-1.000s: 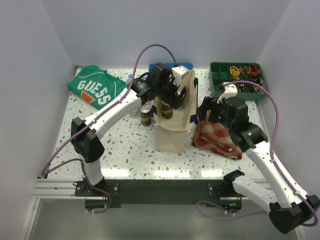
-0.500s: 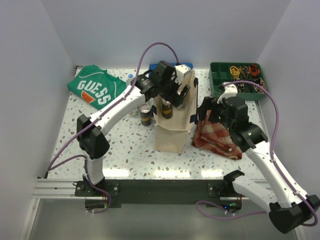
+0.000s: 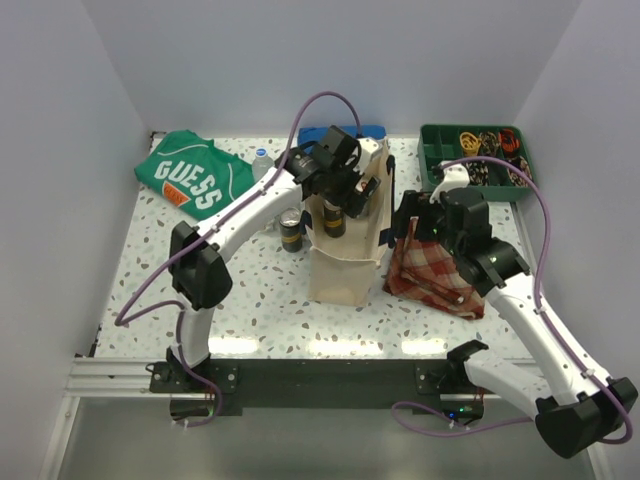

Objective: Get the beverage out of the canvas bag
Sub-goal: Take out the drink from the canvas bag.

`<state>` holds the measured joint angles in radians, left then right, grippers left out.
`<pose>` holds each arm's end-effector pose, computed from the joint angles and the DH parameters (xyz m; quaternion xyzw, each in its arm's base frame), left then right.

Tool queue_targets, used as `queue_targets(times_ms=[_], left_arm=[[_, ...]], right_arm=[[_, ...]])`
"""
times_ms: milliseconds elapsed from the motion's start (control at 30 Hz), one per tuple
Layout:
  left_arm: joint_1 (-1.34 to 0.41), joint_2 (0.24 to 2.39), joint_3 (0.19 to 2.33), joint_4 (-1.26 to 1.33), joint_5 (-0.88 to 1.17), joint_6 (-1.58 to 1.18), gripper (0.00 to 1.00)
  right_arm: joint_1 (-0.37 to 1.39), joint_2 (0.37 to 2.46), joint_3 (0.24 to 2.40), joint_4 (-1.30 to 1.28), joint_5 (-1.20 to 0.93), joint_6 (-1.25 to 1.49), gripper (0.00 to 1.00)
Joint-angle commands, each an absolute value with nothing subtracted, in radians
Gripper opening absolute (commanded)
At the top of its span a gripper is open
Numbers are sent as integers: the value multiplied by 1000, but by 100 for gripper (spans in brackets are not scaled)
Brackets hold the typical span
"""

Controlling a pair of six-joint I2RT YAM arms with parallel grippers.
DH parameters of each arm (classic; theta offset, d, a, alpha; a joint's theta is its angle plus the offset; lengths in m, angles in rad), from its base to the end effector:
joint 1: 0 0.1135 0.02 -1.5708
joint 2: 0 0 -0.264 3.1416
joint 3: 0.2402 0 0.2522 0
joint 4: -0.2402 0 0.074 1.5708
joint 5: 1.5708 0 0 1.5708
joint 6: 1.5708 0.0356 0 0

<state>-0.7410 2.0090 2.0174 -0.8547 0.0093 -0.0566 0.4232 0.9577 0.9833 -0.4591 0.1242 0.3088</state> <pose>0.3311 -0.3034 0.3325 0.3153 0.8803 -0.1416 0.3249 0.1939 0.0825 0.3497 -0.0147 0.8415 0.1435 0.5206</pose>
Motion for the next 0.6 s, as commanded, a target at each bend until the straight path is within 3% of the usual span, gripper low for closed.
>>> queue_targets(times_ms=[0, 567], left_arm=[[-744, 2006, 2011, -838, -57, -55, 100], [-721, 2049, 1990, -842, -84, -149, 100]], right_arm=[[420, 965, 1031, -439, 143, 288, 85], [422, 959, 1016, -443, 167, 273, 86]])
